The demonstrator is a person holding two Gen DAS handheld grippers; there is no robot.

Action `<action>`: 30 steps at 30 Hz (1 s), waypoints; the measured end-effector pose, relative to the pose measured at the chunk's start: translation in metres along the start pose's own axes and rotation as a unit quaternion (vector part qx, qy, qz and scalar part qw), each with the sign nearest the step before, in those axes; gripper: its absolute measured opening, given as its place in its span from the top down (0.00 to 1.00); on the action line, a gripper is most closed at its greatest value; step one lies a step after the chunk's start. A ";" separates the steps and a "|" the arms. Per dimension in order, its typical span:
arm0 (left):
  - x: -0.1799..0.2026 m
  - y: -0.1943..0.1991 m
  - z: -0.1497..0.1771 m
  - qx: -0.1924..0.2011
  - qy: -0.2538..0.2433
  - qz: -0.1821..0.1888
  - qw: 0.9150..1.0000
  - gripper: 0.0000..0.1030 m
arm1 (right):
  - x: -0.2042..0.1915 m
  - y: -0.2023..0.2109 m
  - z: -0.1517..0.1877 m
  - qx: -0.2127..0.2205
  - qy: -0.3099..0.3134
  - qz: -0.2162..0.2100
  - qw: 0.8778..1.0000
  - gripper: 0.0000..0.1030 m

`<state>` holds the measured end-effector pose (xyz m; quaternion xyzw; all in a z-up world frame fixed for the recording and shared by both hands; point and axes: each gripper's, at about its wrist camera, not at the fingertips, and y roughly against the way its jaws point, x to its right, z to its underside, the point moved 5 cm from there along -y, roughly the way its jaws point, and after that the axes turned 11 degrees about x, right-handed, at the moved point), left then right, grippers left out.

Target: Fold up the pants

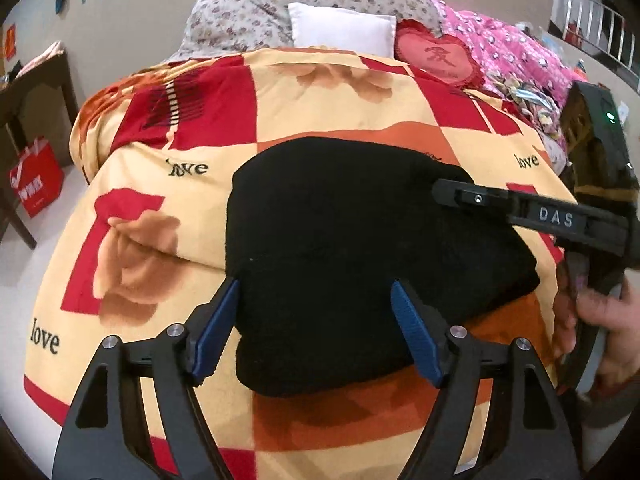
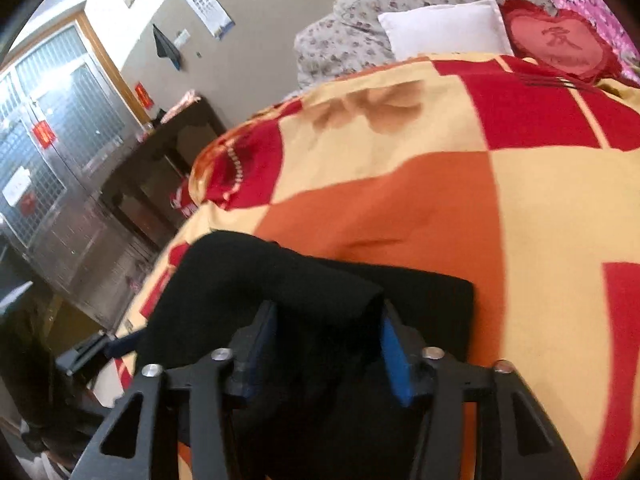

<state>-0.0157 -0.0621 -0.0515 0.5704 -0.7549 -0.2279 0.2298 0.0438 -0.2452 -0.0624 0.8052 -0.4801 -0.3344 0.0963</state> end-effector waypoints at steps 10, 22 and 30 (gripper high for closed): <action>0.031 0.002 -0.018 0.013 -0.005 0.038 0.999 0.26 | 0.015 0.043 -0.037 0.042 0.050 0.057 0.996 0.95; 0.022 -0.003 -0.036 0.024 0.000 0.007 1.000 0.20 | 0.025 0.057 -0.037 0.028 0.019 0.087 0.996 0.84; 0.007 -0.023 -0.029 -0.007 0.022 -0.026 0.999 0.20 | -0.019 0.041 -0.011 -0.022 0.062 0.044 0.997 0.79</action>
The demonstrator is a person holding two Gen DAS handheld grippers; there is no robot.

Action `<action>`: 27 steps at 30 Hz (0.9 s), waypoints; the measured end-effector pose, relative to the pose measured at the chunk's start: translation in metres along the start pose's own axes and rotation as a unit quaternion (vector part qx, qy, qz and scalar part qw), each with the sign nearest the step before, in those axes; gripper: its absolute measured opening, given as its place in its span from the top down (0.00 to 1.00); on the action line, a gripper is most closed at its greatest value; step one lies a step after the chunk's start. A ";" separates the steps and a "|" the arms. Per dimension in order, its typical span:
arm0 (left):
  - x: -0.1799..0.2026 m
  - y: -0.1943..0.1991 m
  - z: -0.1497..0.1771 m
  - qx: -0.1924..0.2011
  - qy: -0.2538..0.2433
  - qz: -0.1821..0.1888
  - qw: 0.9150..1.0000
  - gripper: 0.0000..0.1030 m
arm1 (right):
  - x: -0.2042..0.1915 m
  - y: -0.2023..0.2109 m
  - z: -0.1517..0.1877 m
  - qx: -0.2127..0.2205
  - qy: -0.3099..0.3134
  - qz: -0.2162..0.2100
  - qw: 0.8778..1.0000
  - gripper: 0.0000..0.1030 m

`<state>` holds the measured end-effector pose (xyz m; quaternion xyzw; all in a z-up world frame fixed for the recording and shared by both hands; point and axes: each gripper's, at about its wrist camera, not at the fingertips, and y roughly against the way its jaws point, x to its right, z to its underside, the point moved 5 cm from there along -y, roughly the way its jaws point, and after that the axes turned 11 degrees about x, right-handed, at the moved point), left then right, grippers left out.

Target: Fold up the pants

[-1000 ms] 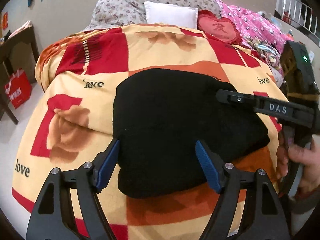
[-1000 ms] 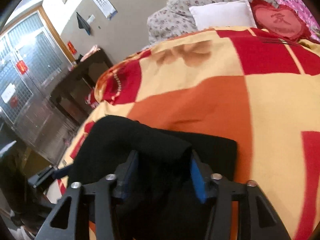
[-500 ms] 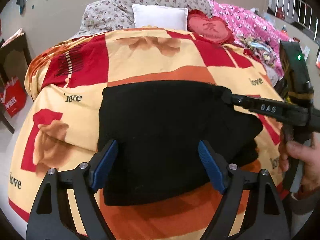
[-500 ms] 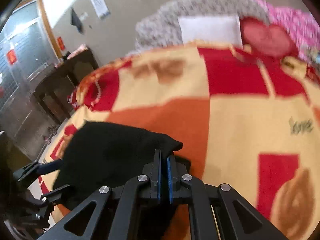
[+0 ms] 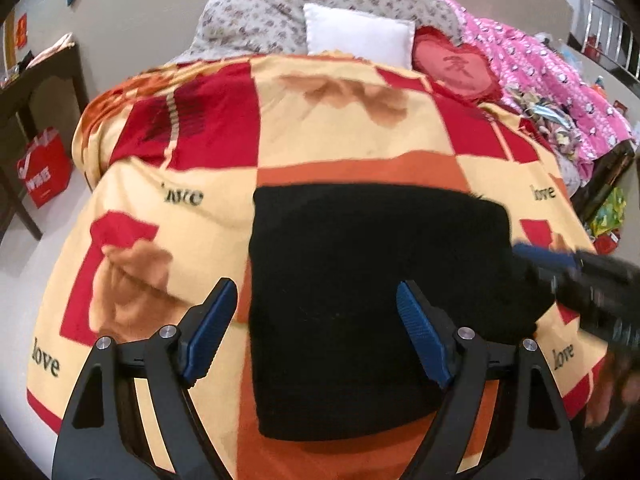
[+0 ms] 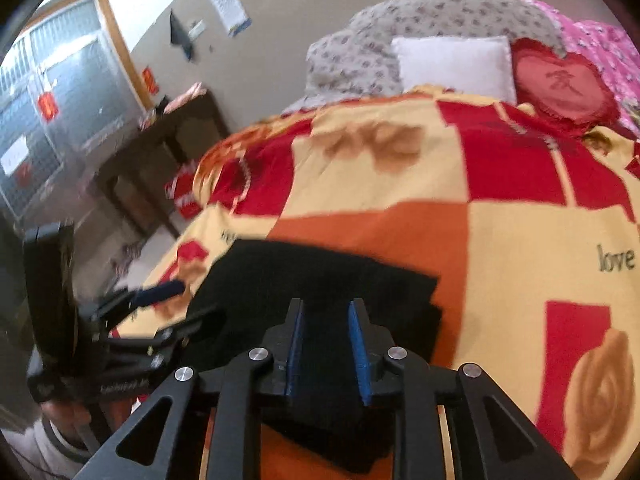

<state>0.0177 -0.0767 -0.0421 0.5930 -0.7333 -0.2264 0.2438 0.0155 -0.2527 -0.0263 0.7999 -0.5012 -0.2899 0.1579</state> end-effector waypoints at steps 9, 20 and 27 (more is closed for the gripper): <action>0.000 -0.006 0.011 -0.005 0.010 0.002 1.000 0.20 | 0.002 0.010 0.047 -0.022 0.007 0.004 1.000 0.78; -0.001 0.006 0.008 -0.001 0.010 -0.010 1.000 0.20 | 0.003 0.032 0.022 0.006 0.006 0.028 1.000 0.74; 0.000 0.003 0.014 -0.008 0.020 0.000 1.000 0.20 | 0.010 0.021 0.042 -0.020 0.009 0.045 0.999 0.73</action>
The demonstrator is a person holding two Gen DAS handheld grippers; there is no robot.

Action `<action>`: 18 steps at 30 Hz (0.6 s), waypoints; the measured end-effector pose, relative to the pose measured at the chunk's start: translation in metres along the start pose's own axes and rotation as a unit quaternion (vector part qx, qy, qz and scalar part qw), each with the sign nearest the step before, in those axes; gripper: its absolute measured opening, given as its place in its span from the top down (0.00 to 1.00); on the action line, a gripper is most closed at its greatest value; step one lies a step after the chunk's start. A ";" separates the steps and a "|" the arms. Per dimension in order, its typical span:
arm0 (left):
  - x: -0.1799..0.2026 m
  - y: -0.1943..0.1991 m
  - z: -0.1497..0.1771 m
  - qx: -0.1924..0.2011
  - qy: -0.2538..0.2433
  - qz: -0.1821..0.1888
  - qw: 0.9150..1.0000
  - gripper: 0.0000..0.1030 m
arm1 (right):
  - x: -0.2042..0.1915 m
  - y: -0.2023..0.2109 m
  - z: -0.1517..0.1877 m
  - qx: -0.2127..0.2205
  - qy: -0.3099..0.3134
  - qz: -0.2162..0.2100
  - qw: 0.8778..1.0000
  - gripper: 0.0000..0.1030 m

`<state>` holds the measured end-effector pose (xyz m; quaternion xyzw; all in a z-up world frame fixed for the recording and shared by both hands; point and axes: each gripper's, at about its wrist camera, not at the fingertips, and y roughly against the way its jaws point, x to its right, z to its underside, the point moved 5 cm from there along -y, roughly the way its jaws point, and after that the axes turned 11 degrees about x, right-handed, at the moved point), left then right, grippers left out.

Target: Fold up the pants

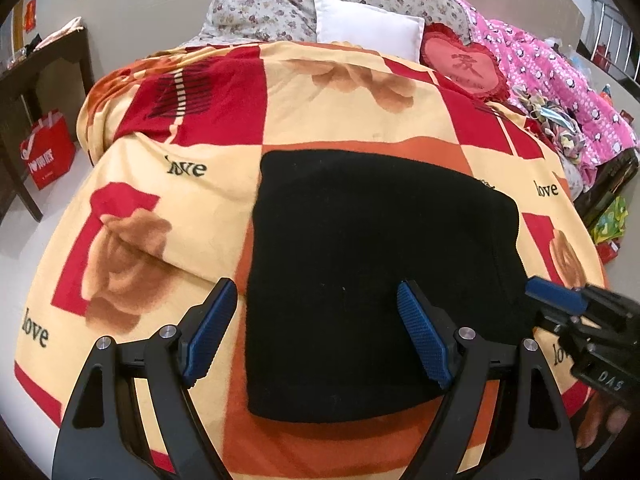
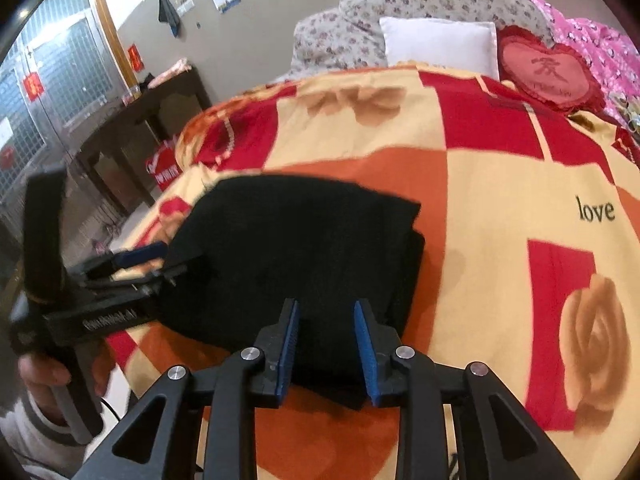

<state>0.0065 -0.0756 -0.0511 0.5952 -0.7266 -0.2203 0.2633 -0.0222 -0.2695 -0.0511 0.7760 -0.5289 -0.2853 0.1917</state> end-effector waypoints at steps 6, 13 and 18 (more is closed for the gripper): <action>-0.002 -0.012 0.008 -0.018 0.041 0.035 0.998 0.12 | 0.005 -0.002 0.008 0.018 0.001 -0.011 1.000 0.73; 0.000 -0.017 0.014 -0.035 0.054 0.047 0.997 0.02 | 0.009 -0.001 0.011 0.028 -0.006 -0.029 0.999 0.72; -0.006 -0.006 0.006 -0.029 0.048 0.032 0.998 0.02 | 0.012 0.002 0.009 0.023 -0.018 -0.039 0.999 0.72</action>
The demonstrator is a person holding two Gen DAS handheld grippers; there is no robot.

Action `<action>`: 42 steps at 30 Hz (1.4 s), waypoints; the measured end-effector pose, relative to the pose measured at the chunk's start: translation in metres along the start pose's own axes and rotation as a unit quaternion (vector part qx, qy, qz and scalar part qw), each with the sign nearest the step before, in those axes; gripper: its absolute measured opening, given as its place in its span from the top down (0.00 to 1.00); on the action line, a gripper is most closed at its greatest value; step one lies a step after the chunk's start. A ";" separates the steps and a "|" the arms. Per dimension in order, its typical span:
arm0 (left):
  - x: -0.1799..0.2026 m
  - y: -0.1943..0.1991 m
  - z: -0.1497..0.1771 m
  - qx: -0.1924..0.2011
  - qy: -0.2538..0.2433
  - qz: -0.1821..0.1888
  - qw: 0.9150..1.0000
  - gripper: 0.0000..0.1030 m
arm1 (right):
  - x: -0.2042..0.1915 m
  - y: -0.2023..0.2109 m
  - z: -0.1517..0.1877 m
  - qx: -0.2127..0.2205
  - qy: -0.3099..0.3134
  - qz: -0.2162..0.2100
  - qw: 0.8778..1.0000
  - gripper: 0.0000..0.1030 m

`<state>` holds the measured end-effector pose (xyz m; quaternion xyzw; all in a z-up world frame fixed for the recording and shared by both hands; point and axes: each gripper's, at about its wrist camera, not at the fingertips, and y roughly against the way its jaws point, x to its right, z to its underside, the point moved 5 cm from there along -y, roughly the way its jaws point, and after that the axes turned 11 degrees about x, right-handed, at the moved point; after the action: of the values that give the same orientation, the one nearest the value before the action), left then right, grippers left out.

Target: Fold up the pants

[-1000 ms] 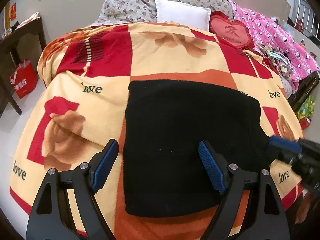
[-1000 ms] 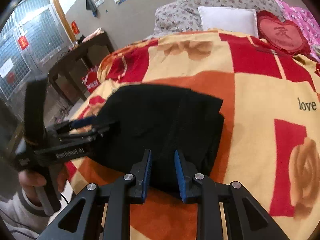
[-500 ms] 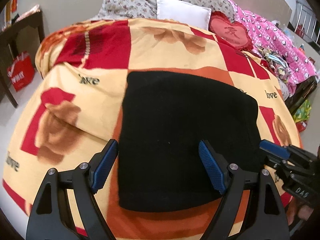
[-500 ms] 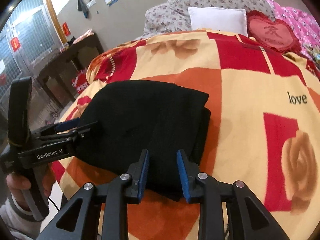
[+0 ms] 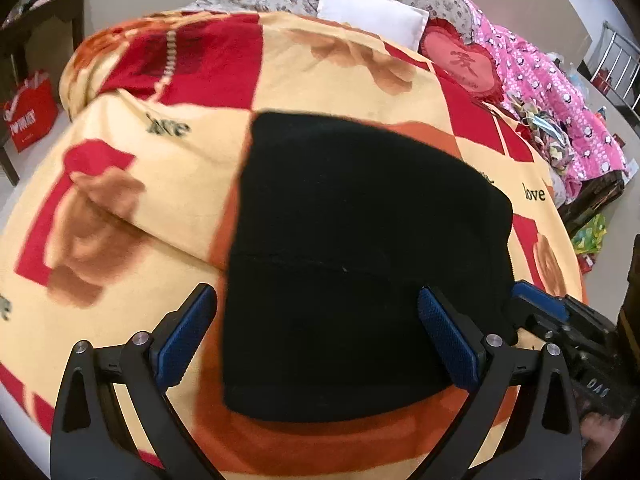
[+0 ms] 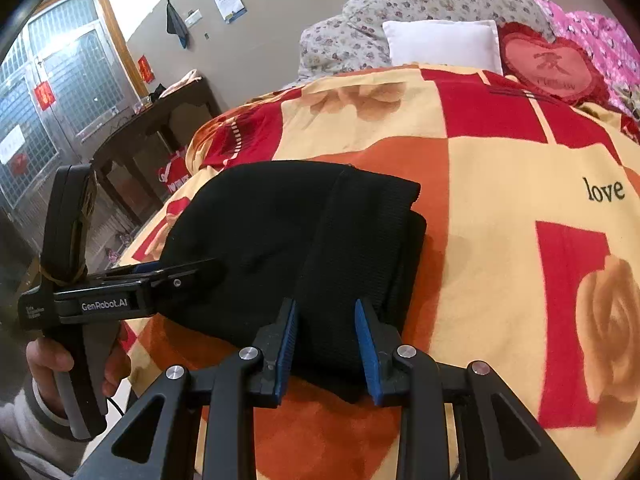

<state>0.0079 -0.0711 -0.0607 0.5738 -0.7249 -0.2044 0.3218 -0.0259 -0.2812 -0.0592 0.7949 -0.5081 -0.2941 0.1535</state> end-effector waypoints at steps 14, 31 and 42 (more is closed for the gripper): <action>-0.025 -0.010 -0.023 -0.002 0.032 0.001 0.999 0.02 | 0.035 -0.017 -0.008 -0.001 -0.120 -0.016 0.993 0.45; -0.013 -0.031 -0.015 -0.007 0.012 0.023 1.000 0.01 | 0.032 -0.036 -0.006 -0.013 -0.122 -0.036 0.992 0.30; -0.012 -0.034 -0.013 0.004 0.016 0.041 0.999 0.00 | 0.032 -0.038 -0.008 -0.008 -0.124 -0.037 0.992 0.28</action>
<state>0.0418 -0.0673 -0.0770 0.5482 -0.7432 -0.1794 0.3389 0.0159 -0.2938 -0.0836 0.7691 -0.4909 -0.4004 0.0849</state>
